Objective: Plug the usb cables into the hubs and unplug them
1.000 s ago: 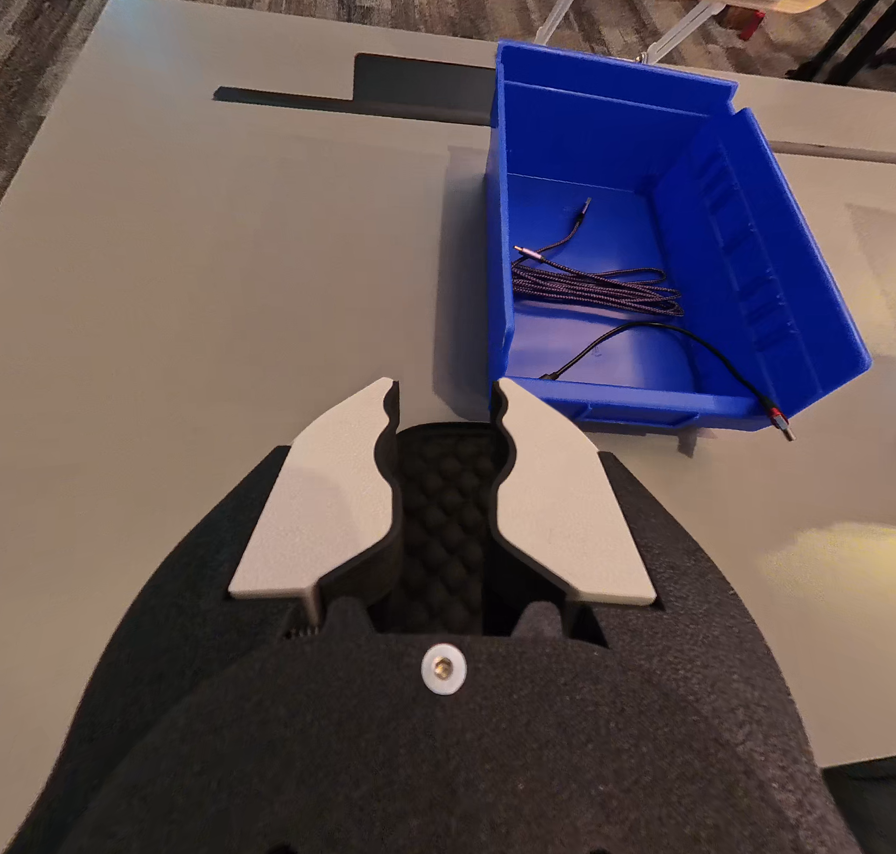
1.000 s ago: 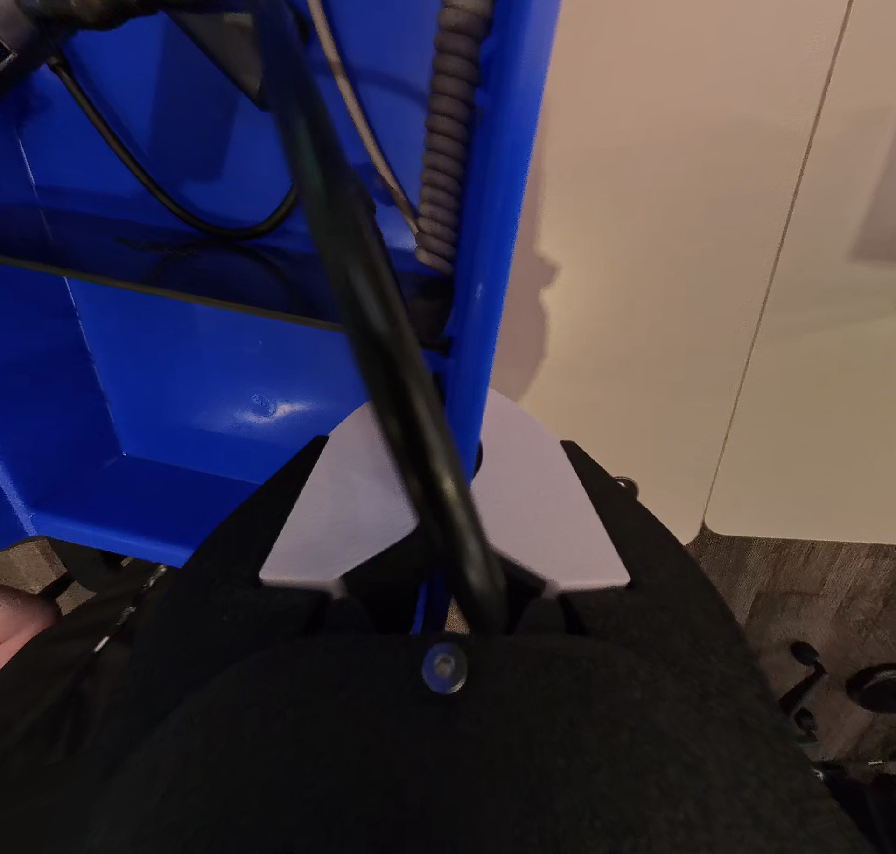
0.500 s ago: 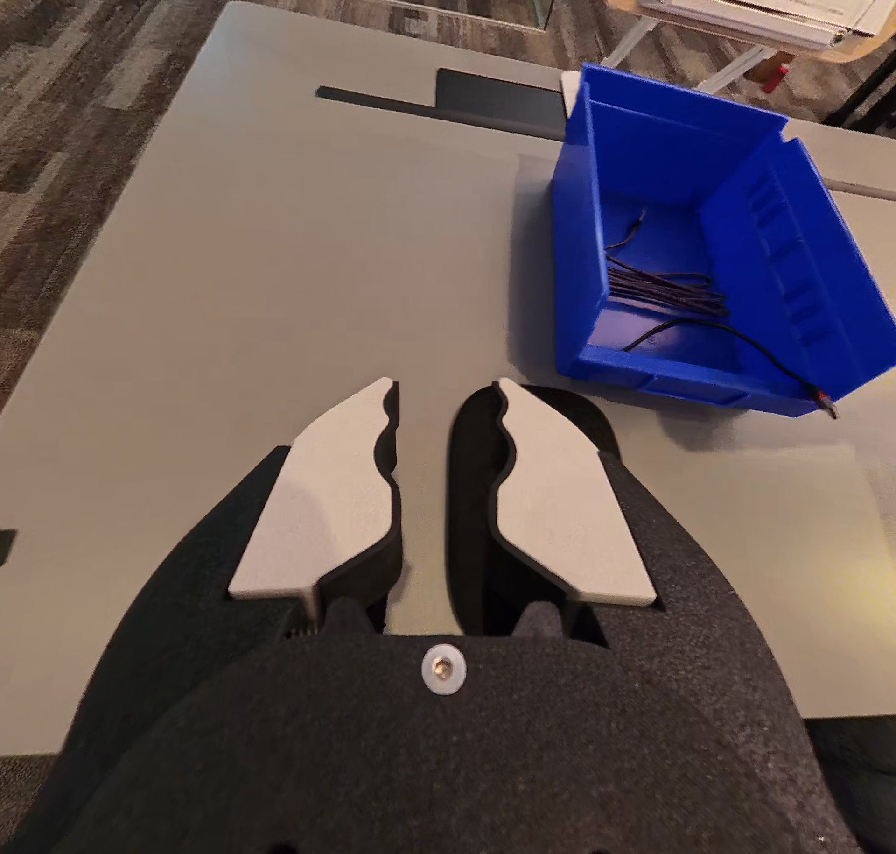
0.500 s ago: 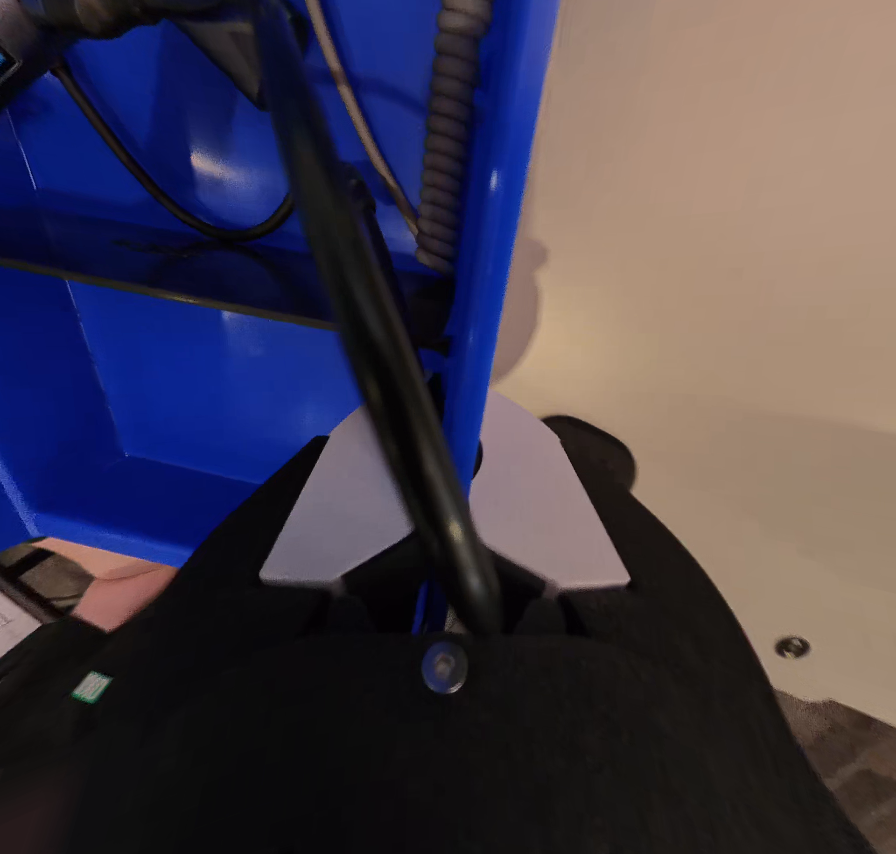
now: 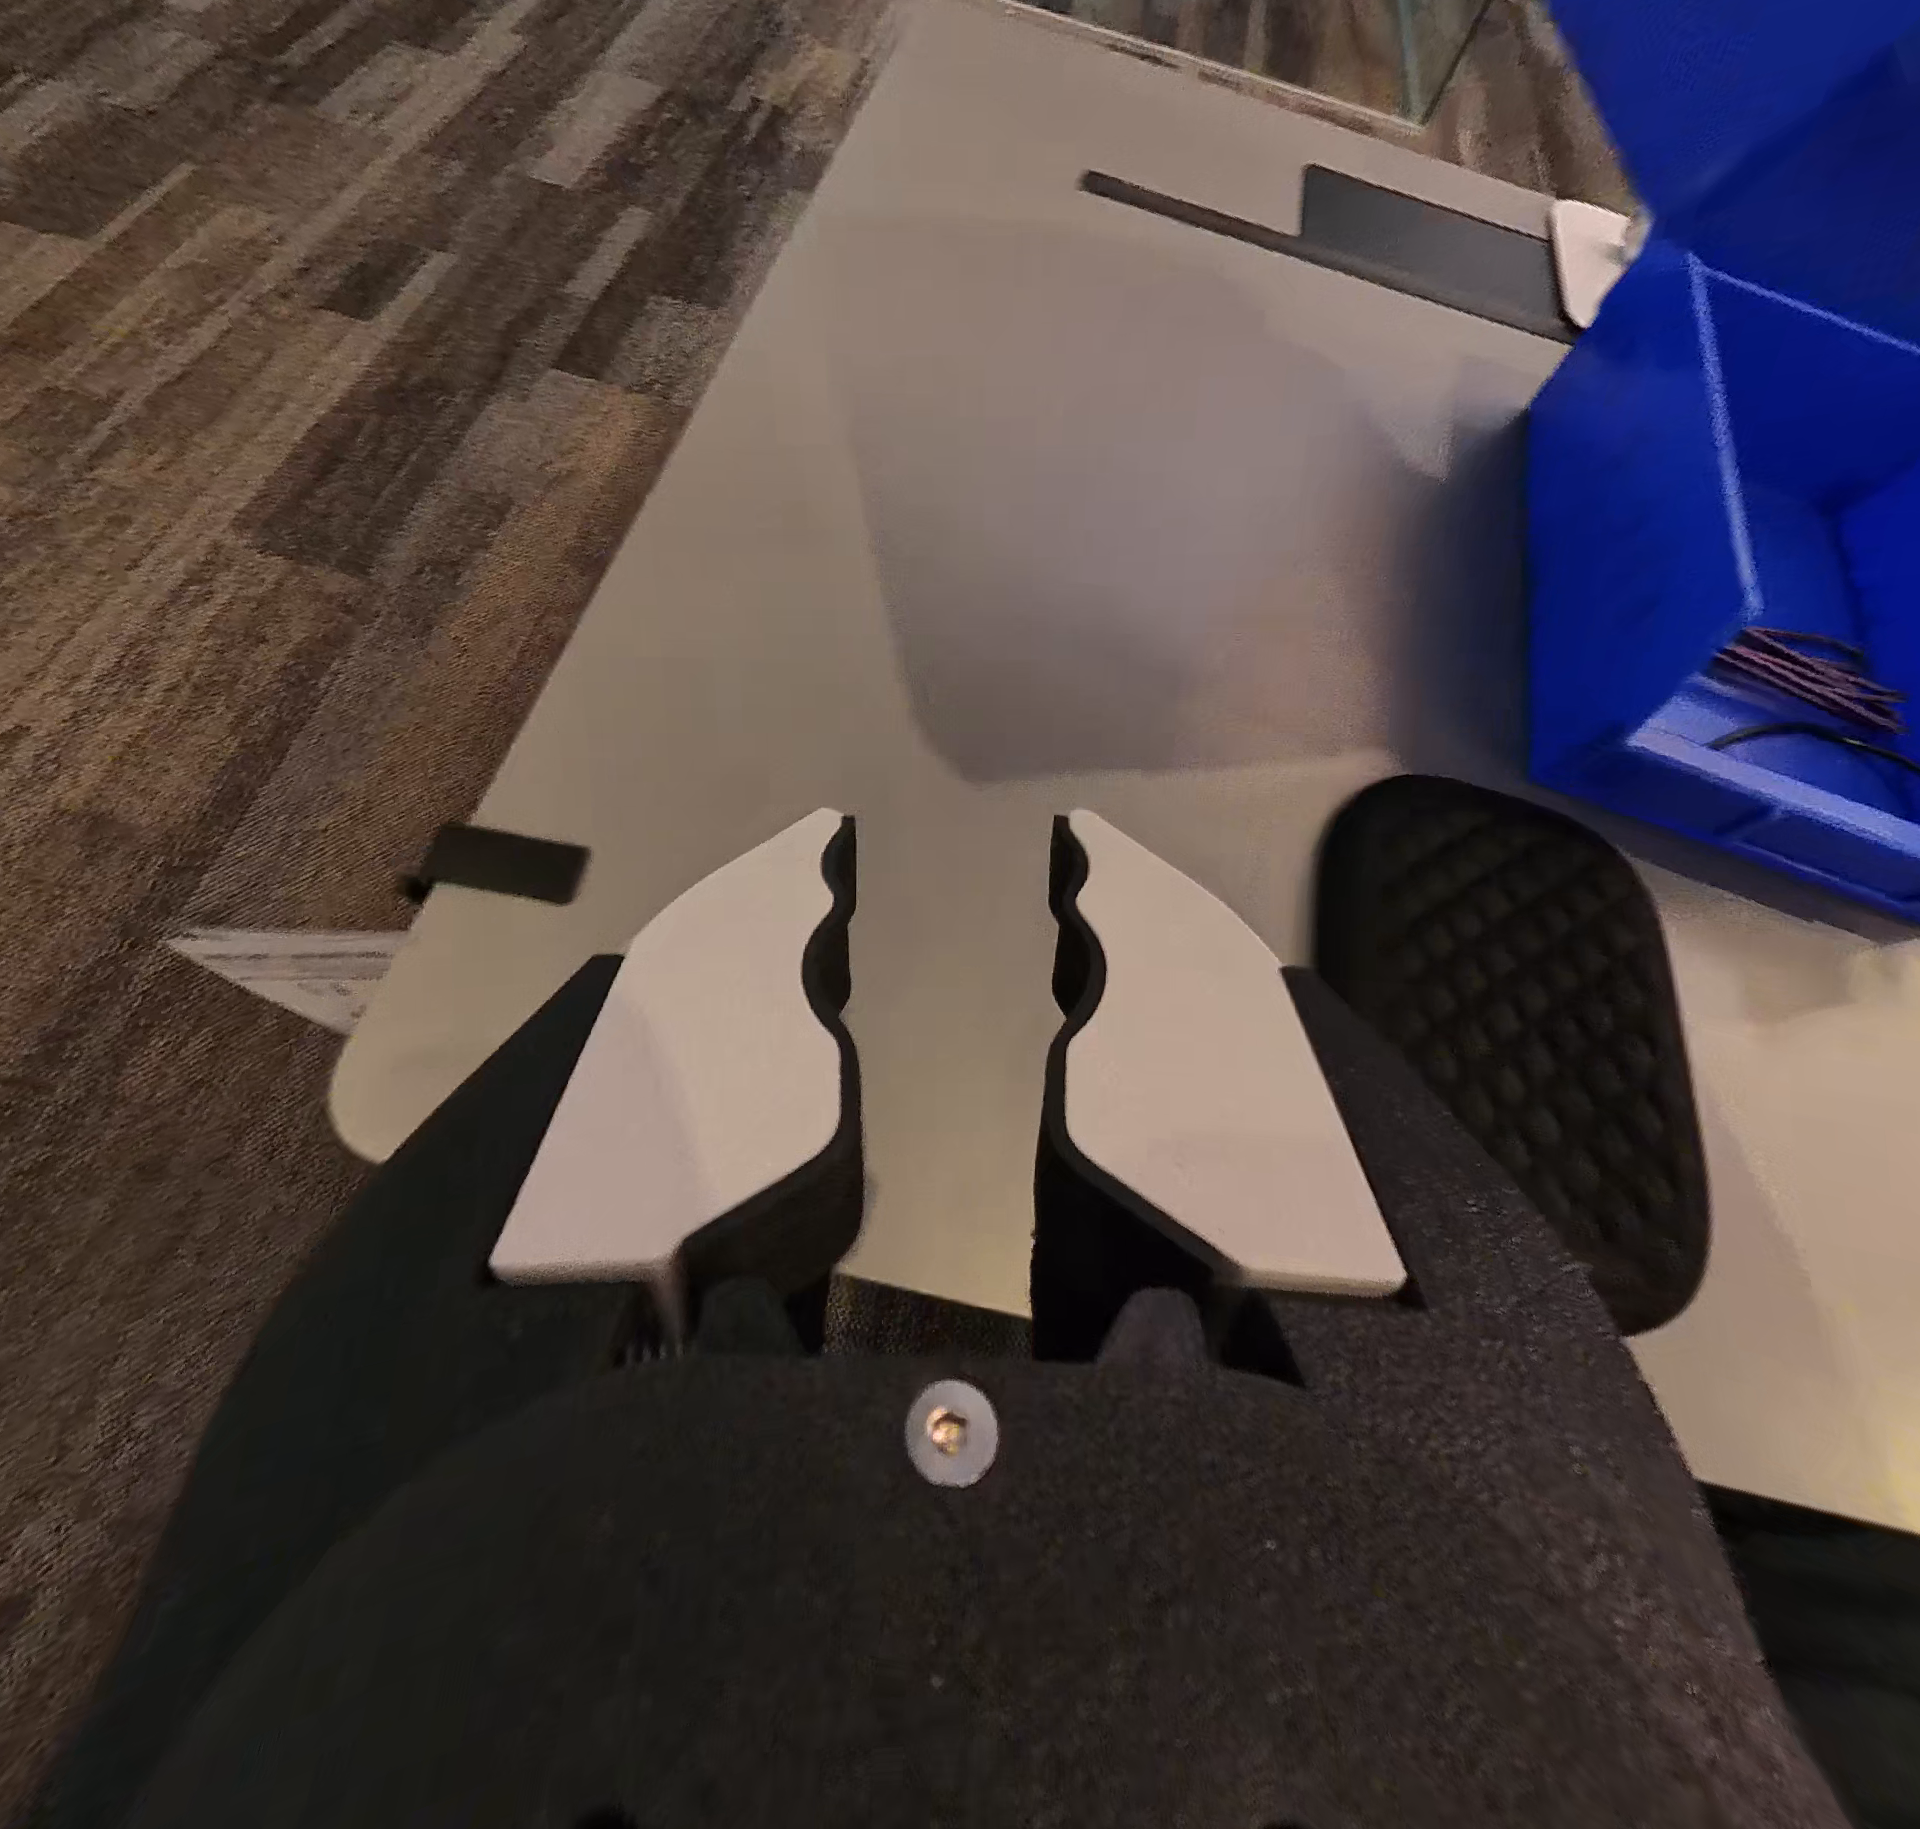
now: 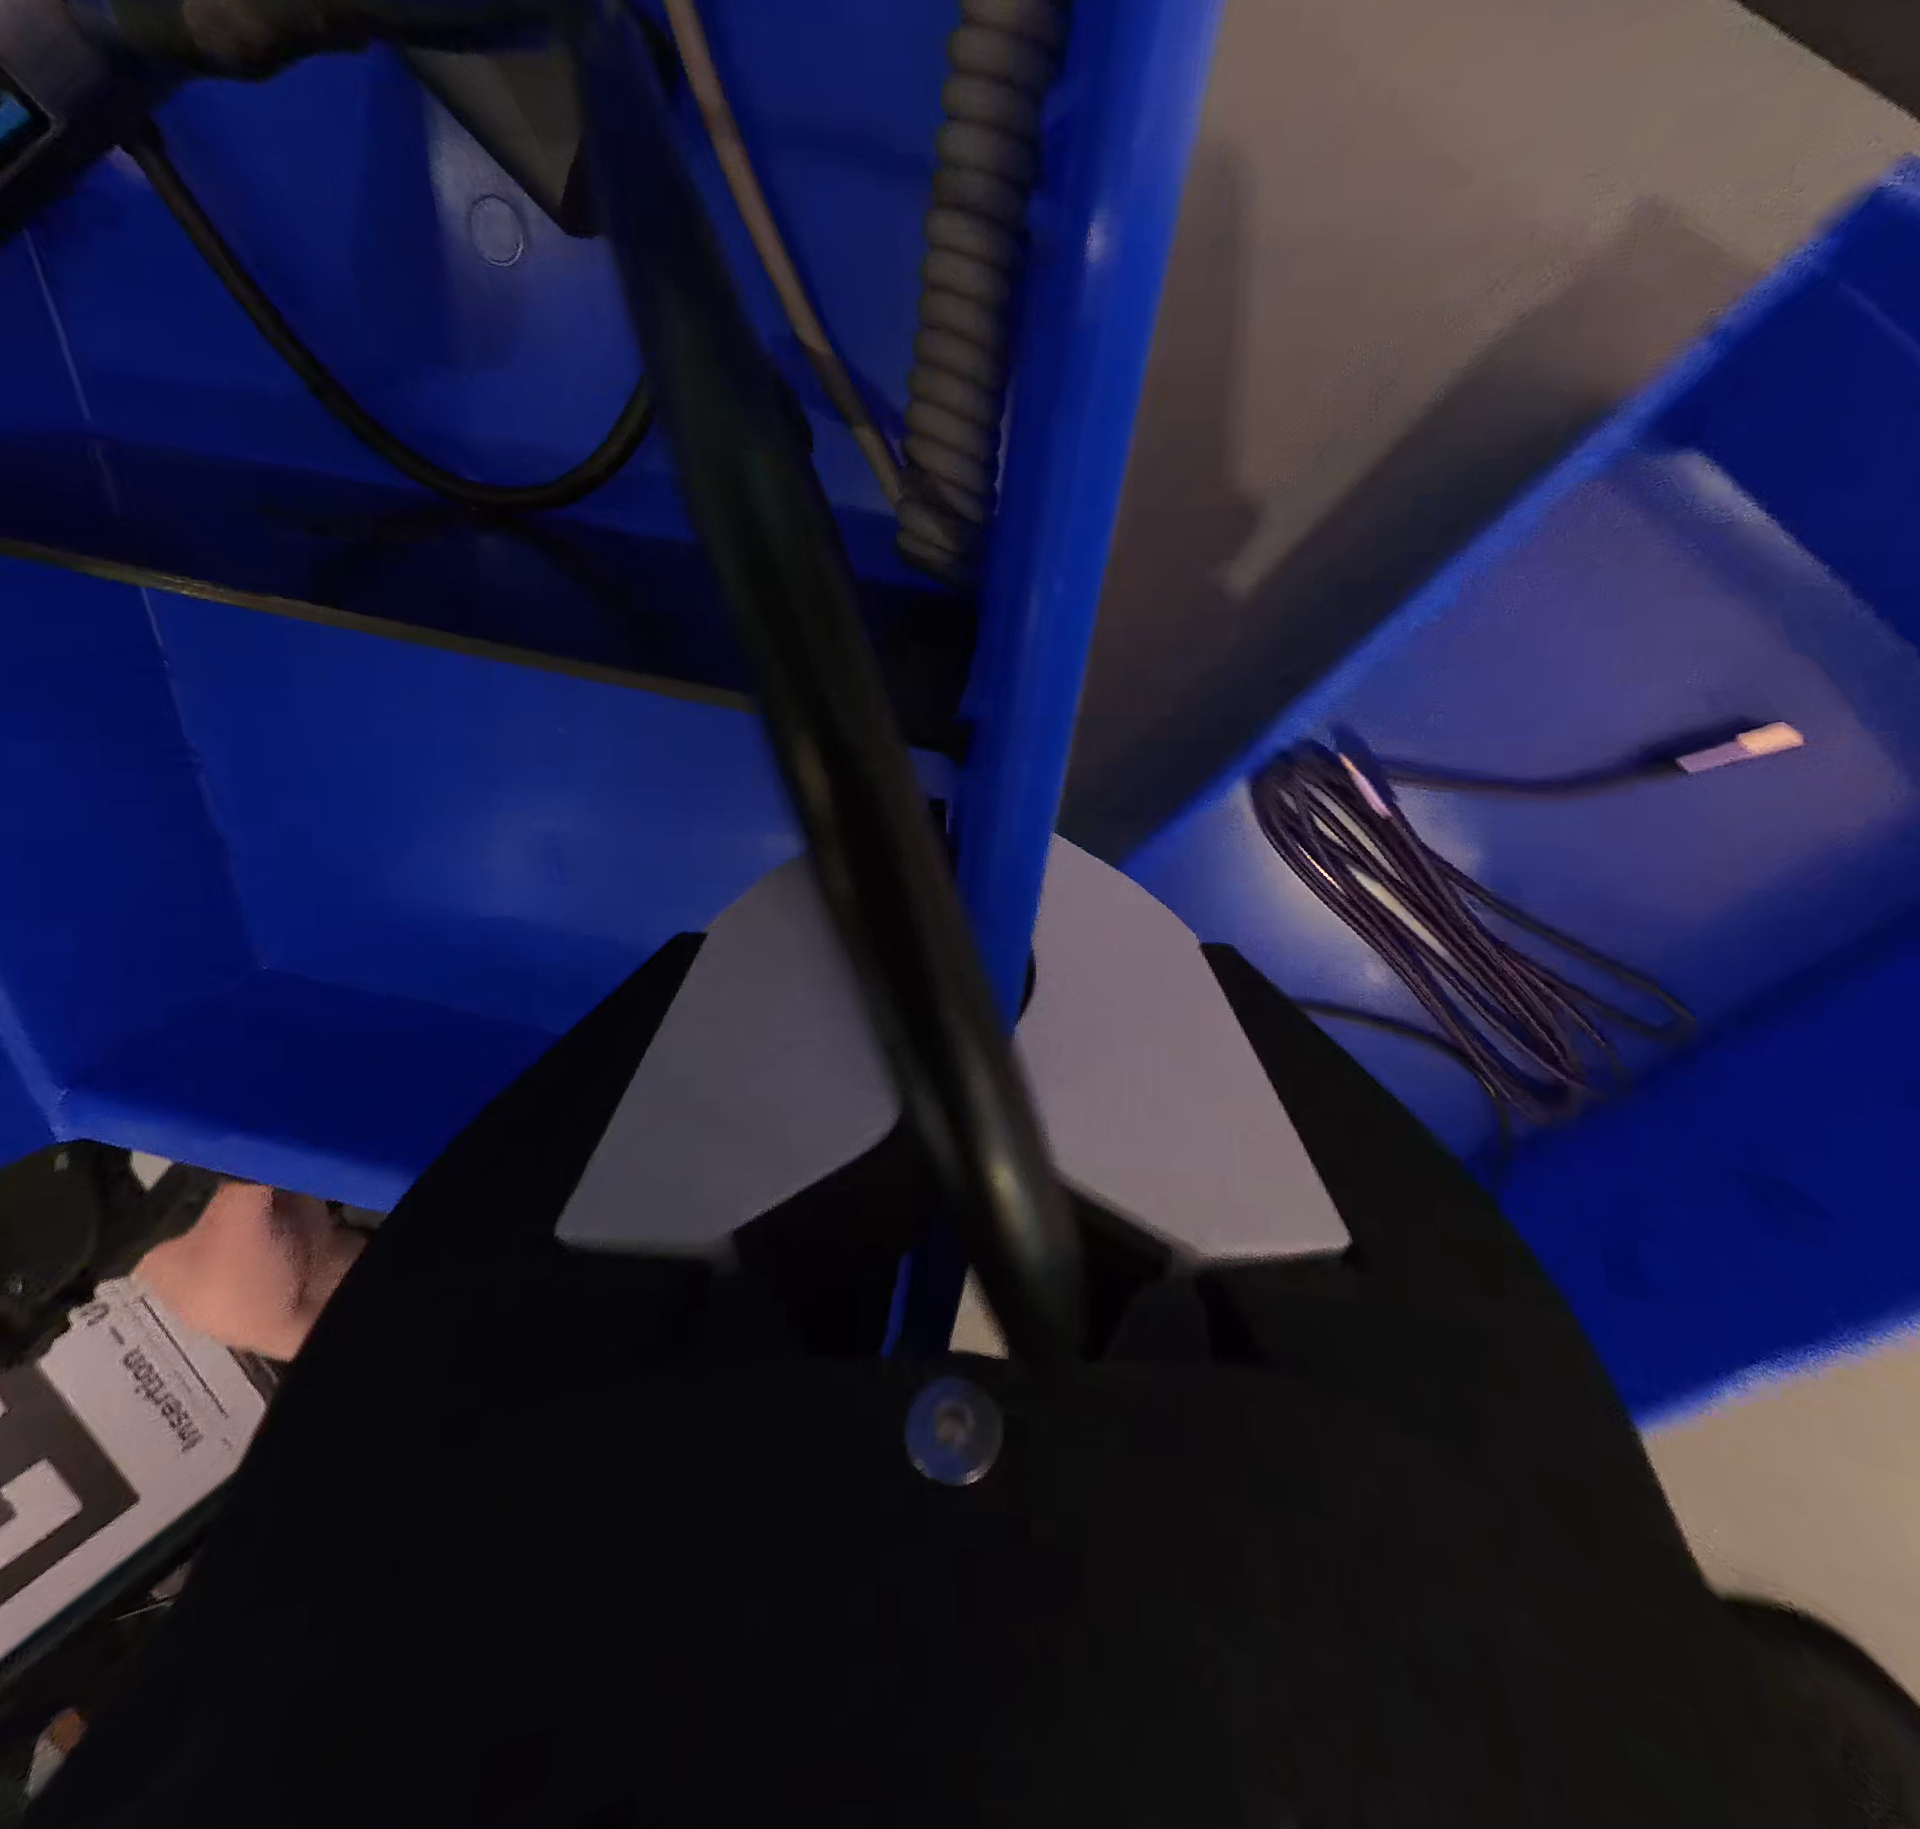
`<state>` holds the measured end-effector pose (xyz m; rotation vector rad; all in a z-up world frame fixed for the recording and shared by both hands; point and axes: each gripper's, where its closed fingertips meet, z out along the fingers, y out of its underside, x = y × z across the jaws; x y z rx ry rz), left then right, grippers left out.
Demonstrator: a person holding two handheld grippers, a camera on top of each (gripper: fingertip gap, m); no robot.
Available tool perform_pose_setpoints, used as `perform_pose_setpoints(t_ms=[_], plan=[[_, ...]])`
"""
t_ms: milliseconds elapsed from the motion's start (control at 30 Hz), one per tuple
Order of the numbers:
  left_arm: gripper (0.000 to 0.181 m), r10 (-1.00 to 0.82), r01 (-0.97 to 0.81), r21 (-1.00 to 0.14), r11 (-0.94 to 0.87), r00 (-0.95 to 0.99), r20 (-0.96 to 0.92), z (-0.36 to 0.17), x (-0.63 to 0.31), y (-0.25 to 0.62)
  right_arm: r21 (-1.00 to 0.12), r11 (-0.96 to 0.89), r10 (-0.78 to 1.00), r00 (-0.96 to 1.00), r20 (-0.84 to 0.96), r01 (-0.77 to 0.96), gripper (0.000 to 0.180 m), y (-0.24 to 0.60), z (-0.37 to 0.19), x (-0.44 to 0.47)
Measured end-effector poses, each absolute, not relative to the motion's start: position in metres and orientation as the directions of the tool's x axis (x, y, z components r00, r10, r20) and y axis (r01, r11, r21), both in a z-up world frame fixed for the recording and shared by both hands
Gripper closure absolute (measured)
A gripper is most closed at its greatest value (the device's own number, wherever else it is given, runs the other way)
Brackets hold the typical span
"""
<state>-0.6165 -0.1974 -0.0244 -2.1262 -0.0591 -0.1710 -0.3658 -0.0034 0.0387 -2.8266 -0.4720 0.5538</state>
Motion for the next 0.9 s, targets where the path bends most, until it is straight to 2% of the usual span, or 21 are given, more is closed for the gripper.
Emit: perform_pose_setpoints(t_ms=[200, 500, 767, 900], plan=[[0.145, 0.03, 0.149, -0.821, -0.551, 0.987, 0.159, -0.042, -0.65, -0.197, -0.226, -0.942, 0.317, 0.882, -0.349, 0.249, 0.176, 0.012, -0.018, -0.425], [0.145, -0.009, 0.137, -0.856, -0.499, 0.987, 0.163, -0.034, -0.651, -0.171, -0.139, -0.972, 0.226, 0.928, -0.297, 0.192, 0.175, 0.01, -0.096, -0.445], [0.143, -0.061, -0.003, -0.897, -0.443, 0.998, 0.027, -0.024, -0.635, -0.104, -0.108, -0.981, 0.183, 0.96, -0.213, 0.163, 0.174, 0.0, -0.123, -0.441], [0.14, -0.053, 0.003, -0.867, -0.499, 0.998, 0.034, -0.035, -0.631, -0.082, -0.165, -0.973, 0.187, 0.968, -0.168, 0.159, 0.173, 0.005, -0.127, -0.439]])
